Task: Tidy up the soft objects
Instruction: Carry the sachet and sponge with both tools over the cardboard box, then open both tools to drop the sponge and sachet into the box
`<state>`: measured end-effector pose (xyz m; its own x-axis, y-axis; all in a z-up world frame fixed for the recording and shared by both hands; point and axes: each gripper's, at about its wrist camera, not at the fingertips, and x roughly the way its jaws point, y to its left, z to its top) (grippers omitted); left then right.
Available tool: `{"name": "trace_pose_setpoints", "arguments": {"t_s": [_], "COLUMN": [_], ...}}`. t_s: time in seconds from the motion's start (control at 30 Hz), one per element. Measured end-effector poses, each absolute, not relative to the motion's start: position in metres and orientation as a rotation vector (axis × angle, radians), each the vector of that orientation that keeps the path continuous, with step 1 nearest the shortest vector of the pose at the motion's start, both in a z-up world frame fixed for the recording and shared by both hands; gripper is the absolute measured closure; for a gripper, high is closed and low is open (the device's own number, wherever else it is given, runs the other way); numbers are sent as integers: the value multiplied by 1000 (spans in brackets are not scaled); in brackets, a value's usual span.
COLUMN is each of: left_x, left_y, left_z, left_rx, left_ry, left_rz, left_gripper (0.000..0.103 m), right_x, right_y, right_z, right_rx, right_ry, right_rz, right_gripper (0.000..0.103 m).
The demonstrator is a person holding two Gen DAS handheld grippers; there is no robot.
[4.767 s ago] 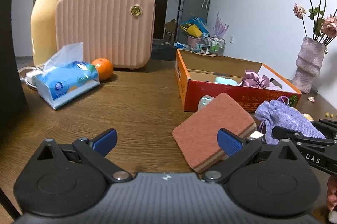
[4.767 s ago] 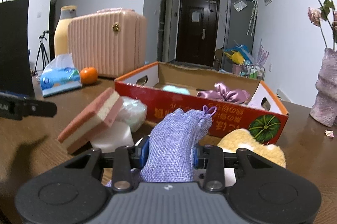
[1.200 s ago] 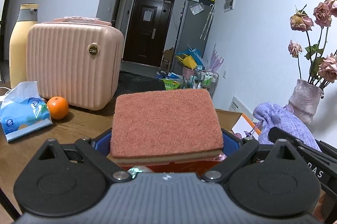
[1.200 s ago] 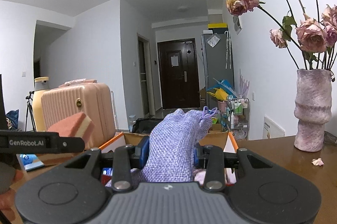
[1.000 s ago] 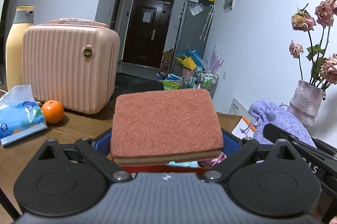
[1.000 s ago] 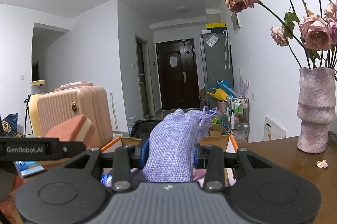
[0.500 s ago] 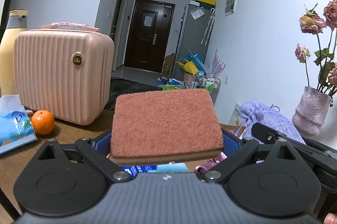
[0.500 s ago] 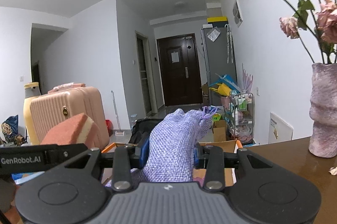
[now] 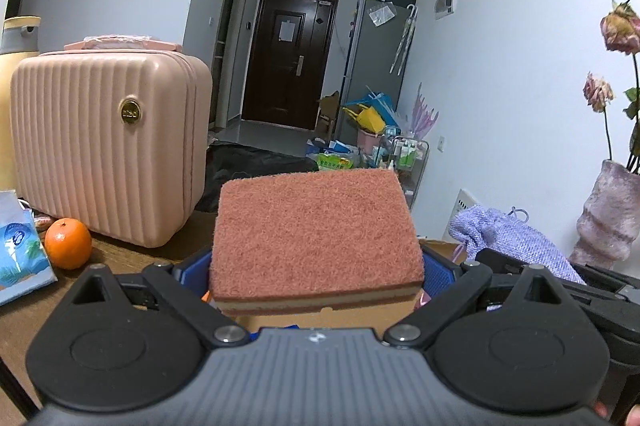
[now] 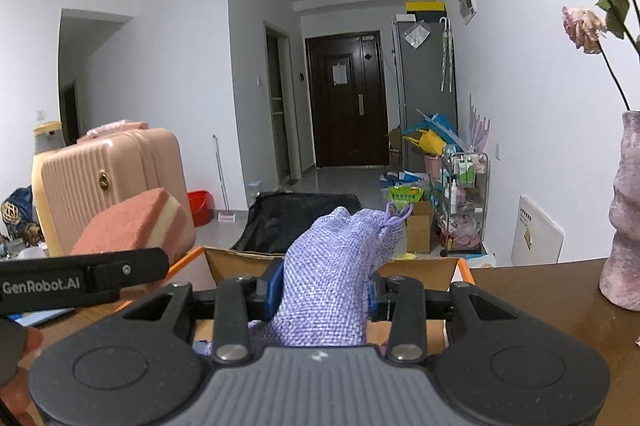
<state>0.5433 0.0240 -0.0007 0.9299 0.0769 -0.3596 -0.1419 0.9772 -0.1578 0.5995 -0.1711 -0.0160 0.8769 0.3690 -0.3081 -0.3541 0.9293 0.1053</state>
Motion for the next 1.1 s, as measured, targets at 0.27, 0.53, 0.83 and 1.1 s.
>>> {"name": "trace_pose_setpoints", "arguments": {"t_s": [0.27, 0.53, 0.83, 1.1], "left_x": [566, 584, 597, 598], "left_y": [21, 12, 19, 29], "left_z": [-6, -10, -21, -23], "left_rx": [-154, -110, -115, -146], "left_ry": [391, 420, 457, 486], "left_rz": [127, 127, 93, 97], "left_gripper": [3, 3, 3, 0], "right_x": [618, 637, 648, 645], "right_y": [-165, -159, -162, -168], "right_z": [-17, -21, -31, -35], "right_rx": [21, -8, -14, -35], "right_ry": [362, 415, 457, 467], "right_rz": [368, 340, 293, 223], "right_gripper": [65, 65, 57, 4]}}
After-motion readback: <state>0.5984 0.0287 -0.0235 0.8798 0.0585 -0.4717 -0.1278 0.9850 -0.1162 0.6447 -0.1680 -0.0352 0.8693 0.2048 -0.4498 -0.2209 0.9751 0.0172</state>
